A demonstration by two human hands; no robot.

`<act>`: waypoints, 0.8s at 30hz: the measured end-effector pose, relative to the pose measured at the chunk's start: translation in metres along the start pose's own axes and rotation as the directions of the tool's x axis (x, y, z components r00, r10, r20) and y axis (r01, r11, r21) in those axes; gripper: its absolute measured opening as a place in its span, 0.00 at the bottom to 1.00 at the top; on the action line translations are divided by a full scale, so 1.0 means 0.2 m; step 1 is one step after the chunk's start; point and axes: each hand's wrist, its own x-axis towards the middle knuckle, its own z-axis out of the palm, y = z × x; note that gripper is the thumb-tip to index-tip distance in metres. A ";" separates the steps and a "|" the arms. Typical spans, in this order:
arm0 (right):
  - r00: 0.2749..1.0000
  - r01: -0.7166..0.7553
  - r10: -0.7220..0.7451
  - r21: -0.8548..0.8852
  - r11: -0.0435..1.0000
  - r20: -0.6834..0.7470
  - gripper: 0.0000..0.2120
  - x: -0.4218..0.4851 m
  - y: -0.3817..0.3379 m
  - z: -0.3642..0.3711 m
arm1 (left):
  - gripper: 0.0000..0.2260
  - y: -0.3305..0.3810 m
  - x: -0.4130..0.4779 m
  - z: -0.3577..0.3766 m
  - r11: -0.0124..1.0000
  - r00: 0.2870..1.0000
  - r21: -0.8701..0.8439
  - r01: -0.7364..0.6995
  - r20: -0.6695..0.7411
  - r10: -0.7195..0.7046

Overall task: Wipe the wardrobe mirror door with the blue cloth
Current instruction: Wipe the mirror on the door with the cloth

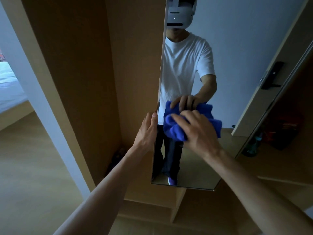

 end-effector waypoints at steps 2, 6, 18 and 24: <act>0.996 -0.021 0.019 -0.030 0.999 -0.082 0.26 0.05 0.07 -0.12 | 0.21 -0.01 0.00 0.02 0.999 1.000 0.030 -0.013 -0.007 0.013; 0.983 -0.061 0.046 -0.081 0.995 -0.176 0.24 0.14 0.20 -0.32 | 0.19 -0.04 0.00 0.07 0.998 0.998 0.058 -0.036 -0.040 0.038; 0.991 0.069 -0.083 -0.124 0.990 -0.104 0.26 -0.10 0.21 -0.04 | 0.20 -0.09 0.00 0.15 0.994 0.989 0.097 -0.059 -0.130 0.071; 0.986 0.099 -0.085 -0.097 0.990 0.143 0.33 -0.37 0.15 0.22 | 0.20 -0.10 -0.01 0.17 0.995 0.986 0.095 -0.041 -0.157 0.056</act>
